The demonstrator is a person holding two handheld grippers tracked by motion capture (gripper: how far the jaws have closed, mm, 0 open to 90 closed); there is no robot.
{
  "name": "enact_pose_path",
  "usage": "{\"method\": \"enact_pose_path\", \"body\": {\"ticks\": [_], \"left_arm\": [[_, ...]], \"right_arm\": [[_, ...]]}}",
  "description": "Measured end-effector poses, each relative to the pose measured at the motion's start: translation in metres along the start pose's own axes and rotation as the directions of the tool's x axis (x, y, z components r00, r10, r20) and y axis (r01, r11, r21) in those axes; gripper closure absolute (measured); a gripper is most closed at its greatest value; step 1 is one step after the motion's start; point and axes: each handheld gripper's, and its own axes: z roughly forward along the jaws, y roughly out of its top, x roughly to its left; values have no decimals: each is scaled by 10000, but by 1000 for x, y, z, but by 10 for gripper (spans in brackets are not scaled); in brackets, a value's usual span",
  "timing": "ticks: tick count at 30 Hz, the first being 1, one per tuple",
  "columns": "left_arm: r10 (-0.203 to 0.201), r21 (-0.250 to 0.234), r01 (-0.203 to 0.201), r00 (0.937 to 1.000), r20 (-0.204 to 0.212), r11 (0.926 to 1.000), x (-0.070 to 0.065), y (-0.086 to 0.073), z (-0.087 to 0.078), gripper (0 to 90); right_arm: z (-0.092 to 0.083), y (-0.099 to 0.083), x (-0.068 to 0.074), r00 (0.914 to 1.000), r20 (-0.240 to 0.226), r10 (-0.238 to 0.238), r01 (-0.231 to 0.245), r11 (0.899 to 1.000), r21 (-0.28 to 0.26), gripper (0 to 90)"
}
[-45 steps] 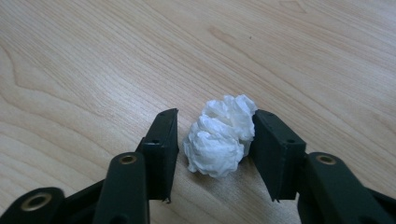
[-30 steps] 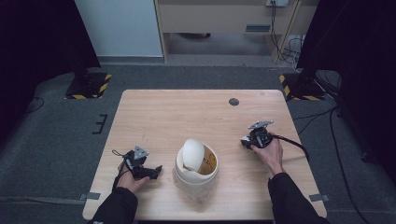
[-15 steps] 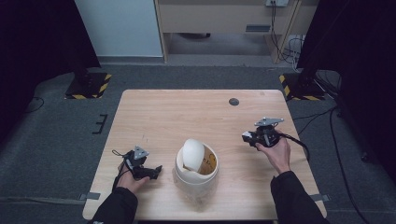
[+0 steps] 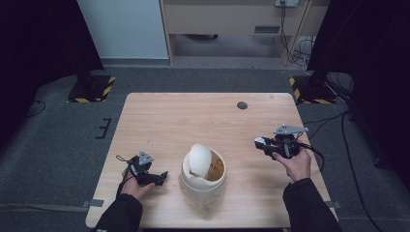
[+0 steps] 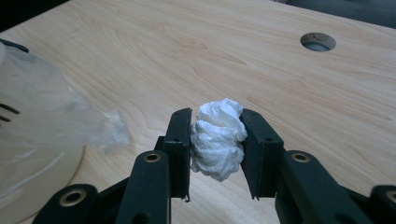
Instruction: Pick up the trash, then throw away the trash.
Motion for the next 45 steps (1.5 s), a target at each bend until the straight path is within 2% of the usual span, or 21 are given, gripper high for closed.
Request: {"method": "enact_pose_path", "body": {"ticks": [4,14,20,30,38,45], "left_arm": [[-4,-2,4,10000,0,10000,0,0,0,0],[-2,0,2,10000,1,10000,0,0,0,0],[-1,1,1,10000,1,10000,0,0,0,0],[-5,-9,5,10000,12,10000,0,0,0,0],[-6,-7,6,10000,4,10000,-1,0,0,0],[-6,-9,6,10000,1,10000,-1,0,0,0]], "right_arm": [[-11,0,3,9997,-178,137,-144,9991,-393,662],[-28,13,14,9986,-474,-228,179,9945,-1028,662],[-43,26,20,9967,-718,-373,245,9850,-1710,663],[-60,39,29,9939,-964,-543,303,9714,-2356,660],[-70,48,40,9869,-1328,-913,527,9615,-2699,653],[-78,55,54,9775,-1756,-1169,592,9509,-3038,653]]}}
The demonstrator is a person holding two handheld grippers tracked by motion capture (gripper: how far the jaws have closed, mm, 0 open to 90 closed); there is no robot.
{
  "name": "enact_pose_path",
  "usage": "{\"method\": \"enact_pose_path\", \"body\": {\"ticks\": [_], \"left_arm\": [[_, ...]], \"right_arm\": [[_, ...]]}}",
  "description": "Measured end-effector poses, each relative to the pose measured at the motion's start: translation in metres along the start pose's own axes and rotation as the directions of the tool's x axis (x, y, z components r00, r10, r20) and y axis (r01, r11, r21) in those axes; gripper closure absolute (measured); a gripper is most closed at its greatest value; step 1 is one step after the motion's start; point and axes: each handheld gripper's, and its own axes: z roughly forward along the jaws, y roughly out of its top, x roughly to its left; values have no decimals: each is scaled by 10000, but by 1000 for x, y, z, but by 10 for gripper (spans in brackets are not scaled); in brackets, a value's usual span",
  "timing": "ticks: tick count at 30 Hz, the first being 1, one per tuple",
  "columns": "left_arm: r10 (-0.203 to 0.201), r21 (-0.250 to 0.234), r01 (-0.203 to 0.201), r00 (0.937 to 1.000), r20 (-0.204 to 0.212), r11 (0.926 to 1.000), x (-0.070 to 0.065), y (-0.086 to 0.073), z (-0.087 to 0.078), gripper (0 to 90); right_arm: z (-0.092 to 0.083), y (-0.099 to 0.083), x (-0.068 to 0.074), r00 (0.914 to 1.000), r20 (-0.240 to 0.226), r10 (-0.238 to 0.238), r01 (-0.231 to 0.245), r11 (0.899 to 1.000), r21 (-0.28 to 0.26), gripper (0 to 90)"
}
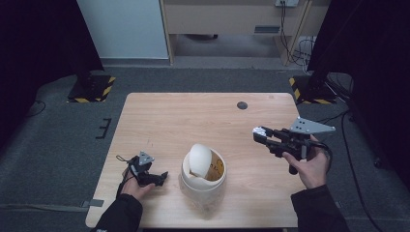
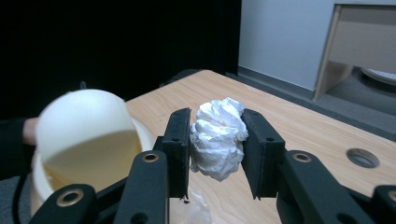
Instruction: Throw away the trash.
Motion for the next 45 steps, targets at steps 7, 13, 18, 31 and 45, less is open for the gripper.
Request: {"method": "enact_pose_path", "body": {"ticks": [7,13,18,31,45], "left_arm": [[0,2,0,10000,3,10000,0,0,0,0],[1,2,-1,10000,3,10000,0,0,0,0],[-1,0,1,10000,3,10000,0,0,0,0],[-3,0,3,10000,3,10000,0,0,0,0],[3,-1,-3,10000,8,10000,0,0,0,0]], "right_arm": [[2,3,12,9981,-576,-196,194,9998,-37,649],[10,1,17,9954,-943,-188,194,9998,57,656],[16,-1,21,9917,-1282,-115,129,9999,99,656],[26,0,33,9808,-1928,-282,325,9993,192,660],[44,-7,43,9661,-2567,-276,435,9975,563,663]]}}
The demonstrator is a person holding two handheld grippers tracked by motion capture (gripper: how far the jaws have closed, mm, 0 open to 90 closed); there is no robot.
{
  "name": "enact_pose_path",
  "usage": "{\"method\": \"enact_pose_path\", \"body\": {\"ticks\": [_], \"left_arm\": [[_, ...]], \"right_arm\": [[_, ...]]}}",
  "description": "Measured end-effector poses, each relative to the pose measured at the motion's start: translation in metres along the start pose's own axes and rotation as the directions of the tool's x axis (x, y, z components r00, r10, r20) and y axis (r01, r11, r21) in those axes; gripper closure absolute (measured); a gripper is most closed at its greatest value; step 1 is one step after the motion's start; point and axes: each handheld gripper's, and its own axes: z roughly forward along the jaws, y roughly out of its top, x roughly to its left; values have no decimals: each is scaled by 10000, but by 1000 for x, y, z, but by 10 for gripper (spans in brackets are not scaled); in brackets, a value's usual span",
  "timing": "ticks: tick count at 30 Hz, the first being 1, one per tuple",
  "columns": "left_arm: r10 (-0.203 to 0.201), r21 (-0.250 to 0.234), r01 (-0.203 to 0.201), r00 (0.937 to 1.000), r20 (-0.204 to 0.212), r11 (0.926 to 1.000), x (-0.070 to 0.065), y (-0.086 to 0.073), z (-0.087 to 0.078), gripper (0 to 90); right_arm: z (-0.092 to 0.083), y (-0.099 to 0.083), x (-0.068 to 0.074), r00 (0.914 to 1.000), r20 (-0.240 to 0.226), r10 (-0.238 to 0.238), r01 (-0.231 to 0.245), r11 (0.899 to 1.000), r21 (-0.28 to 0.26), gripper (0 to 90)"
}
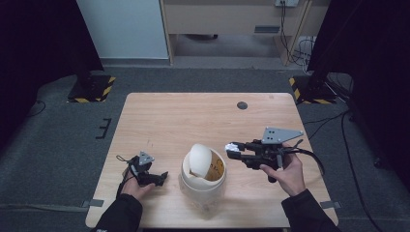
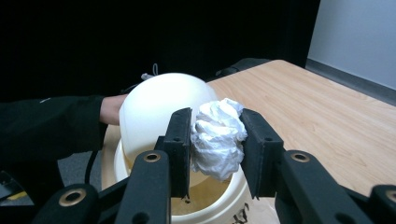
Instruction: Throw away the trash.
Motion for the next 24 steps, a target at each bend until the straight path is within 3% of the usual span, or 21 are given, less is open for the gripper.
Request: {"method": "enact_pose_path", "body": {"ticks": [13,24], "left_arm": [[3,2,-3,10000,1,10000,0,0,0,0],[1,2,-1,10000,0,10000,0,0,0,0]], "right_arm": [[22,-11,5,9990,-439,56,-25,9975,703,663],[37,-22,8,9985,-543,27,50,9902,1396,663]]}}
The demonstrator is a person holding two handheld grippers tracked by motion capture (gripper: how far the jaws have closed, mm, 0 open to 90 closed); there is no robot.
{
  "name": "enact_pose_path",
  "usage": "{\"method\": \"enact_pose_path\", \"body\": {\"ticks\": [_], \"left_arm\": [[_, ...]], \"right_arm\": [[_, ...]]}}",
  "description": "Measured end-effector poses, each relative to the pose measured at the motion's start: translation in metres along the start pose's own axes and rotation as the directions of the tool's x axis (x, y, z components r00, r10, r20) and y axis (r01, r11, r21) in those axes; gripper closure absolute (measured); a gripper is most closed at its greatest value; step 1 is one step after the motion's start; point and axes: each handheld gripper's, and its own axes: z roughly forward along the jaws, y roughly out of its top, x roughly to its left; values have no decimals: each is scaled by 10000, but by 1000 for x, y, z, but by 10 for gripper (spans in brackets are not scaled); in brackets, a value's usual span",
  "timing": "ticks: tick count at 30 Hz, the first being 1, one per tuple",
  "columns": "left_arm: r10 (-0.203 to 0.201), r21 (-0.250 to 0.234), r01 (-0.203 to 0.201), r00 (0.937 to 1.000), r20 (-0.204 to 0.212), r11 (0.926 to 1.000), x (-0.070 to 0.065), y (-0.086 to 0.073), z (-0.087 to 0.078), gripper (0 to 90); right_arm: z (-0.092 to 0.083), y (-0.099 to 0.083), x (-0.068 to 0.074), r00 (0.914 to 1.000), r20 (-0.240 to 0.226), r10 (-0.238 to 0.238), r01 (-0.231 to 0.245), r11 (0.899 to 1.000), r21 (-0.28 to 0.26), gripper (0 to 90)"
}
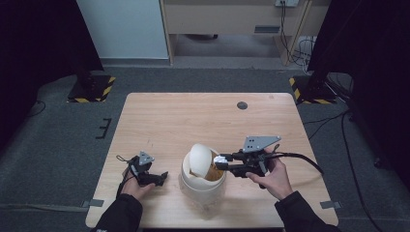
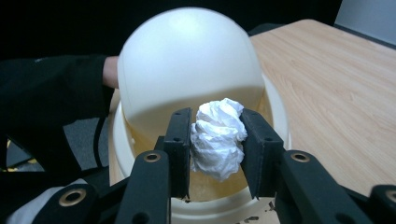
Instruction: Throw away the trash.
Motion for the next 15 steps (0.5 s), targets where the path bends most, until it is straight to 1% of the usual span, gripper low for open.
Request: {"method": "enact_pose_path", "body": {"ticks": [5,11,12,15], "left_arm": [[0,0,0,10000,-1,10000,0,0,0,0],[2,0,-2,10000,0,10000,0,0,0,0],[0,0,0,10000,0,10000,0,0,0,0],[2,1,-2,10000,0,10000,0,0,0,0]], "right_arm": [[7,-3,0,10000,14,-19,18,9995,307,663],[13,-7,0,10000,53,18,-21,9985,553,655],[14,-7,1,9999,71,74,-78,9985,548,647],[15,-7,1,9998,4,214,-214,9986,480,588]]}}
